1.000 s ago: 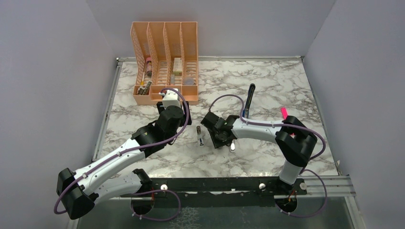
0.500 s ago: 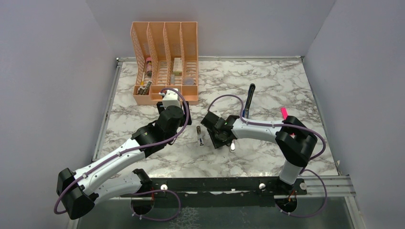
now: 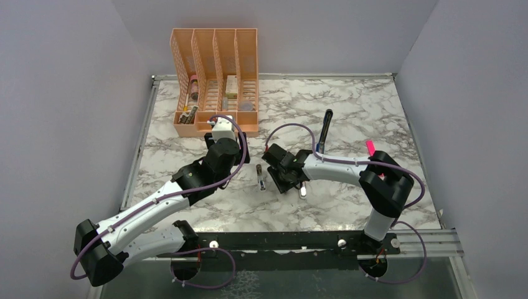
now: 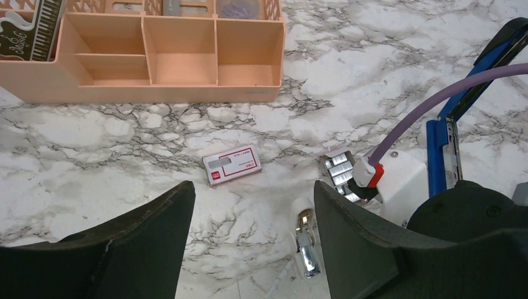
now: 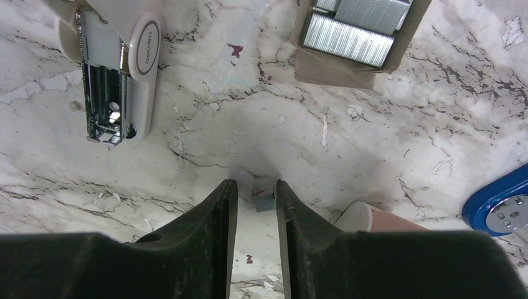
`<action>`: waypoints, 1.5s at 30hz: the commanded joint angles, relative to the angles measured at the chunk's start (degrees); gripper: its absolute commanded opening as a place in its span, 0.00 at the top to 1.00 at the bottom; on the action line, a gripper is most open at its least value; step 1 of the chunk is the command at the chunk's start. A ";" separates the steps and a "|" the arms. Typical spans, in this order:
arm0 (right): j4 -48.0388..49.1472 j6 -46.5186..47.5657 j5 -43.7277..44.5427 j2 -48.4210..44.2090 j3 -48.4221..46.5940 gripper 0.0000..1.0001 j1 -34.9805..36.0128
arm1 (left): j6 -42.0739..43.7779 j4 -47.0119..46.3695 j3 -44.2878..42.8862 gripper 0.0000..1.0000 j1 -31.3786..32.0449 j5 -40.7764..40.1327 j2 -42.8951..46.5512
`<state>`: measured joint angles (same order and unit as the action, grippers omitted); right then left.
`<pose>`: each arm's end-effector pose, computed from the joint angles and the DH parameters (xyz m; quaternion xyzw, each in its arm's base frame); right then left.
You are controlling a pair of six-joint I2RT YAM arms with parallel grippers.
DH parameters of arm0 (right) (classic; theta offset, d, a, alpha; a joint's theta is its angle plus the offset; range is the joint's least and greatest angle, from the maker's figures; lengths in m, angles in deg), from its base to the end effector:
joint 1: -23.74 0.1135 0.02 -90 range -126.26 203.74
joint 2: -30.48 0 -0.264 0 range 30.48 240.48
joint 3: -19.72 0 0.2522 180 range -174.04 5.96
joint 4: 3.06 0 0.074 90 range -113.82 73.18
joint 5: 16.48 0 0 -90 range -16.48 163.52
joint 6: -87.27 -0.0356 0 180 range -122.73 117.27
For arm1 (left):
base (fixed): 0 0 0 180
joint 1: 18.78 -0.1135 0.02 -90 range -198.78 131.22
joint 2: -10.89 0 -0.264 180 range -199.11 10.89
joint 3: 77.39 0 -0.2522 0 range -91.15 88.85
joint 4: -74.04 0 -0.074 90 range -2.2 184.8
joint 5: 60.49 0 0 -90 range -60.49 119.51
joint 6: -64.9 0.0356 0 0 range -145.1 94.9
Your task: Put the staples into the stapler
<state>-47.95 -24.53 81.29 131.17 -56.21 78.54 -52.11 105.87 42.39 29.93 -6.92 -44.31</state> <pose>0.1976 0.2718 0.1648 -0.2674 0.9450 0.0569 0.1796 0.1559 -0.1455 0.3061 -0.0085 0.8255 -0.0952 0.5563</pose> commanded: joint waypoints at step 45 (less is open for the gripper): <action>-2.50 -13.04 12.28 -16.54 5.52 0.78 -1.95 | -0.58 -0.79 -0.32 0.29 -0.35 0.95 -0.26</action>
<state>-48.13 -29.71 86.12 119.56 -53.13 76.88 -52.15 105.89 42.39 29.93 -6.90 -44.53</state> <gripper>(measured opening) 0.224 0.713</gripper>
